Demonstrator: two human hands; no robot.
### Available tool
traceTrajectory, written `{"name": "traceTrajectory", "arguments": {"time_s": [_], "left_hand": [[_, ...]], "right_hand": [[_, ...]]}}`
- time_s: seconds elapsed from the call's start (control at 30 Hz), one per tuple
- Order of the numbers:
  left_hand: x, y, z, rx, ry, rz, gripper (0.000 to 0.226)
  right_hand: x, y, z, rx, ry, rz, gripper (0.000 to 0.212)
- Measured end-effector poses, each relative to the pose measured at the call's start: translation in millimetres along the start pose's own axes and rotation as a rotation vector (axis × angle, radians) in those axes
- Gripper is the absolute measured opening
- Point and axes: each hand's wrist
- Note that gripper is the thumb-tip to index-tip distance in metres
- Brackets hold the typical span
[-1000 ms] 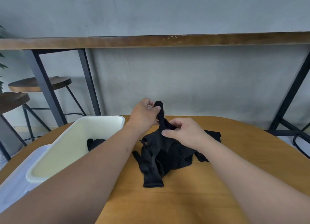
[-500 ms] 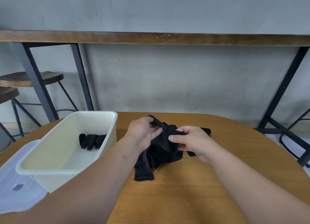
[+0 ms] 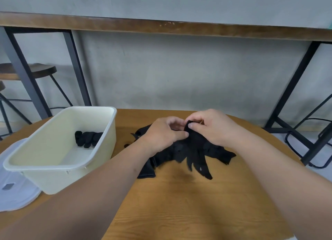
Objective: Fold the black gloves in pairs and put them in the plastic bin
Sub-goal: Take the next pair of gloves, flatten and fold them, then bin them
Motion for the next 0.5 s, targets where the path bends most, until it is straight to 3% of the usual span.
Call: {"name": "traceTrajectory", "arguments": {"time_s": [0.07,0.17,0.27,0.4,0.5], "left_hand": [[6,2,1,0.021,0.022,0.021,0.017],[16,6,-2,0.024,0.019,0.054,0.012],[22,6,1,0.029,-0.034,0.07,0.011],[23,1,6,0.14,-0.052,0.111,0.008],[37,-16,-20,0.218,0.136,0.067,0.013]], "right_hand": [[-1,1,4,0.042,0.077,-0.011,0.012],[0,-2,14,0.149,0.222,-0.077,0.022],[-1,-9,22,0.148,0.198,0.024,0.01],[-5,-26,23,-0.015,0.073,0.23,0.016],[14,-48,34,-0.144,-0.032,0.188,0.015]]}}
Point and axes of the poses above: each hand's wrist, its own y-axis towards the middle knuckle, its own x-axis out of the palm, z = x × y, and after that the axes turned 2 degrees about z, right-handed
